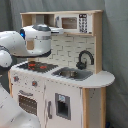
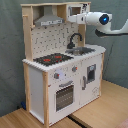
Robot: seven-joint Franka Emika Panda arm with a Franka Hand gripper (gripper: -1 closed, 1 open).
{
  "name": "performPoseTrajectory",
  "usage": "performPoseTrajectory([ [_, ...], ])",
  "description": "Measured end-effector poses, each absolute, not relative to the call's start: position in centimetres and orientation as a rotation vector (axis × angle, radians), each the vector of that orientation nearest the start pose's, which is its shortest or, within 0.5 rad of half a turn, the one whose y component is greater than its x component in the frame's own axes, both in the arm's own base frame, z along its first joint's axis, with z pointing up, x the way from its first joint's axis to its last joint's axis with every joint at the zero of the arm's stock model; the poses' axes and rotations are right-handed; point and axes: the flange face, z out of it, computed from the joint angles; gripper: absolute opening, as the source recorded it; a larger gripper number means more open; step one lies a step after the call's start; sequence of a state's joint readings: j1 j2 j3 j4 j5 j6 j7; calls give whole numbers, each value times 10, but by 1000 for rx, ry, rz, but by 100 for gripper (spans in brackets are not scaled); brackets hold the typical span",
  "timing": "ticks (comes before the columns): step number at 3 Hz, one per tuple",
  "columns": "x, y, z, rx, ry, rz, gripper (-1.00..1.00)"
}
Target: Play with the kitchen
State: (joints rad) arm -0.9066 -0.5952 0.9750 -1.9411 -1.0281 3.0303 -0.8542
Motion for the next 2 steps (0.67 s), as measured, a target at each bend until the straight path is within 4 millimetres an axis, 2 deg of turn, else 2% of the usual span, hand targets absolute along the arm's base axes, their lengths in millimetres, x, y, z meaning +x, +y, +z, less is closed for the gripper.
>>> performPoseTrajectory([
  [2,497,262,699,715,1456,531,100],
])
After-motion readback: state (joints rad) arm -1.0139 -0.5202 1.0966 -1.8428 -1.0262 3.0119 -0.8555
